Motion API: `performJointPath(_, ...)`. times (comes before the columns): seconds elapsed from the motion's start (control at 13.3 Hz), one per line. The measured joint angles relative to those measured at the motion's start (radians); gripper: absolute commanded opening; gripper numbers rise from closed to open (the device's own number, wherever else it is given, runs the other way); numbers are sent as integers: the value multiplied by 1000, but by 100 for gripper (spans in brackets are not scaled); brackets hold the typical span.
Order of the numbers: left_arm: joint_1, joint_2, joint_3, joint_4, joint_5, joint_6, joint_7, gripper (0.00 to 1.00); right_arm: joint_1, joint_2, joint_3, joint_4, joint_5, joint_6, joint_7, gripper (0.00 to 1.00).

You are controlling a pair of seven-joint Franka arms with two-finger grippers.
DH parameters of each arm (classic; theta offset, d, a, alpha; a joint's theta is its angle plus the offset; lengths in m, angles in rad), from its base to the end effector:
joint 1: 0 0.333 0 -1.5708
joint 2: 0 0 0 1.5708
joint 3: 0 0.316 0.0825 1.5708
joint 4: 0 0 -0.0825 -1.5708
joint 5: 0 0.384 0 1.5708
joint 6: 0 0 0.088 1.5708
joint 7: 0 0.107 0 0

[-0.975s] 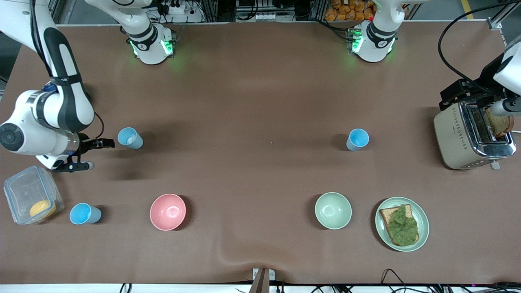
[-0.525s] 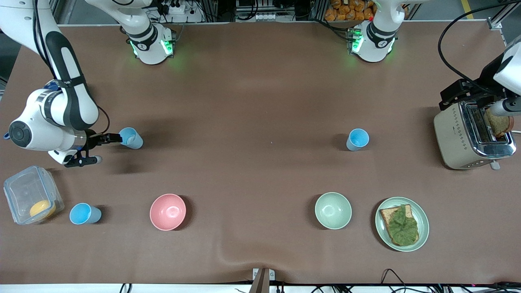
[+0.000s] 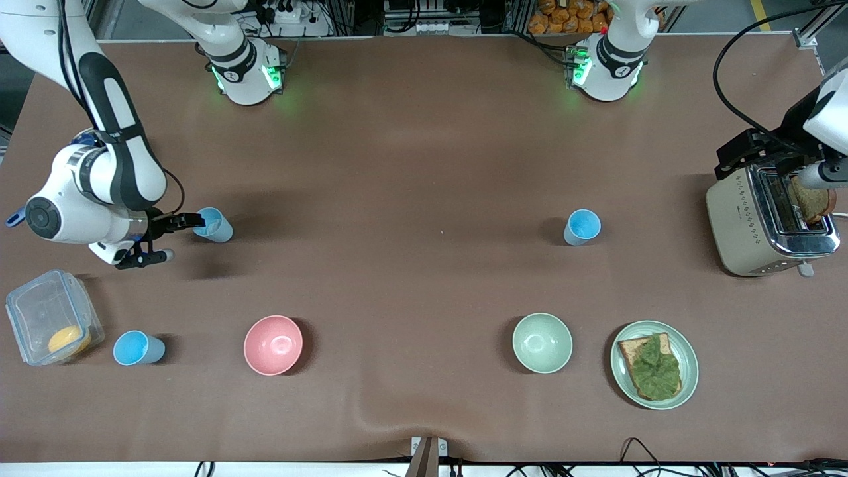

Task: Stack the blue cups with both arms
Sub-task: 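Close the right gripper around the blue cup's side, then carry the blue cup with the right gripper to the table middle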

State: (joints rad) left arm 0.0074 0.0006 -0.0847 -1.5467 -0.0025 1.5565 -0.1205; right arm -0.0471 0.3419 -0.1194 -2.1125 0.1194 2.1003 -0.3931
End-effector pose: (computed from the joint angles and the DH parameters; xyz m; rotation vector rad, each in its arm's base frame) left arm 0.5520 -0.0430 0.6343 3.1374 0.0677 0.0140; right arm 0.5304 -0.0838 0.2289 -2.9499 -0.2183 0.4816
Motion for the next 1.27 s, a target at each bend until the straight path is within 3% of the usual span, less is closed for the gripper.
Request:
performJointPath(0.15, 0, 0, 0, 0, 0, 0, 0, 100, 0, 5, 0, -8, 32, -2, -38, 43)
performJointPath(0.3, 0, 0, 0, 0, 0, 0, 0, 100, 0, 11, 0, -11, 43, -7, -53, 6)
performJointPath(0.38, 0, 0, 0, 0, 0, 0, 0, 100, 0, 11, 1, -12, 49, -15, -56, 0)
performJointPath(0.9, 1, 0, 1, 0, 0, 0, 0, 100, 32, 11, 9, 25, 75, -60, -62, 0)
performJointPath(1.12, 4, 0, 5, 0, 0, 0, -1, 100, 123, 8, 13, 134, 98, -183, 63, 0)
performJointPath(1.27, 30, 4, 10, -2, 0, 25, -2, 100, 230, 7, 17, 210, 158, -248, 217, 0)
